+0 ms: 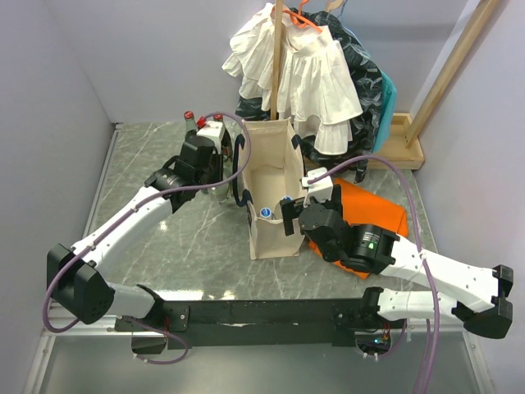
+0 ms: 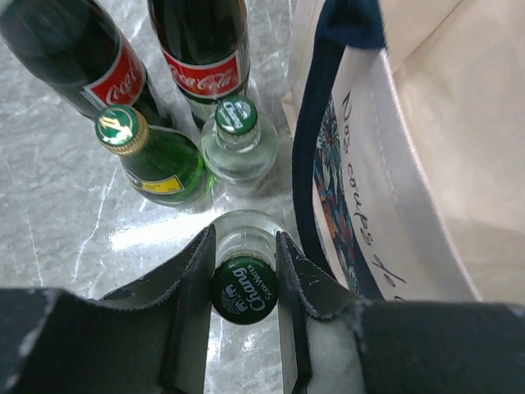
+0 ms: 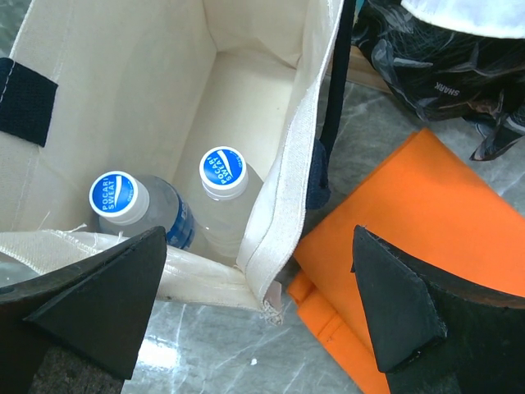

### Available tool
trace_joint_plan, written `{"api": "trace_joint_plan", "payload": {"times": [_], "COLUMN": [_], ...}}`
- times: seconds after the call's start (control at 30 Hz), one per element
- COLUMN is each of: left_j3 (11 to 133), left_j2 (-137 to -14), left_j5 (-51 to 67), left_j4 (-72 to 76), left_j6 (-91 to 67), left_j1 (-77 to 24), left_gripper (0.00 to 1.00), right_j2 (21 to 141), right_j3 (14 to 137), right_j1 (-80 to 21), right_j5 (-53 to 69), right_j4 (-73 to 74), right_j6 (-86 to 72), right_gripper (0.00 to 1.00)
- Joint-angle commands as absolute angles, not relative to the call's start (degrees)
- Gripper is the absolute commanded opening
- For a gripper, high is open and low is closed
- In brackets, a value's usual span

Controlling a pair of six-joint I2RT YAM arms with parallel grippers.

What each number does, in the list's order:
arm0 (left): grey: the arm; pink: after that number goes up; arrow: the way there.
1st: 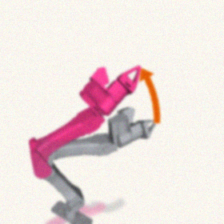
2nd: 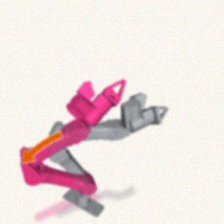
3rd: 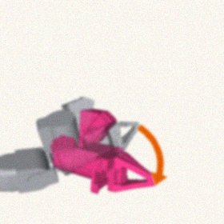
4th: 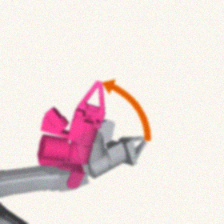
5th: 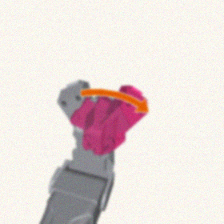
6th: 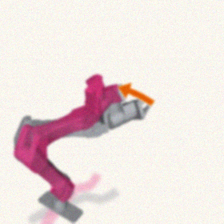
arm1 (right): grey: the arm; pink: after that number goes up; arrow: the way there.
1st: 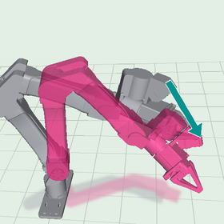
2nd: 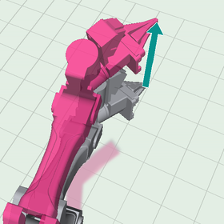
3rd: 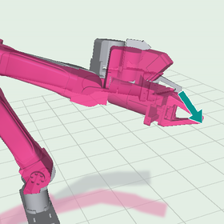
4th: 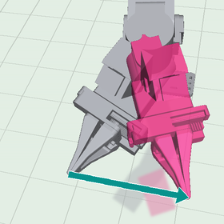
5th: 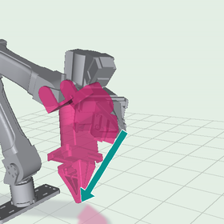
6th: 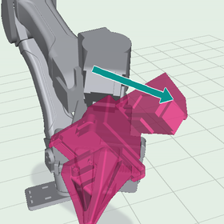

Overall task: Take the beverage out of the canvas bag
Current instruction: Place the drink at the center of the board.

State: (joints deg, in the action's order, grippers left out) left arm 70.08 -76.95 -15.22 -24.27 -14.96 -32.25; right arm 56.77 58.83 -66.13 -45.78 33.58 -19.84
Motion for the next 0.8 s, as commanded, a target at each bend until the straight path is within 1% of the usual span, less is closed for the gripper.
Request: {"api": "trace_joint_plan", "payload": {"times": [0.0,0.3,0.77], "left_j3": [70.8,66.6,64.6], "left_j2": [-72.9,-73.7,-76.9], "left_j5": [-14.9,-14.2,-12.3], "left_j4": [-10.9,-5.3,-1.7], "left_j6": [-16.1,-16.0,-15.8], "left_j1": [-32.1,-32.1,-32.1], "left_gripper": [0.01,0.01,0.01], "right_j2": [56.9,57.2,56.3], "right_j3": [59.9,59.8,59.1], "right_j1": [-66.4,-66.4,-66.4], "right_j5": [-46.9,-47.4,-48.0], "right_j4": [31.8,32.1,32.4], "right_j6": [-19.5,-19.7,-20.7], "right_gripper": [1.0,1.0,1.0]}}
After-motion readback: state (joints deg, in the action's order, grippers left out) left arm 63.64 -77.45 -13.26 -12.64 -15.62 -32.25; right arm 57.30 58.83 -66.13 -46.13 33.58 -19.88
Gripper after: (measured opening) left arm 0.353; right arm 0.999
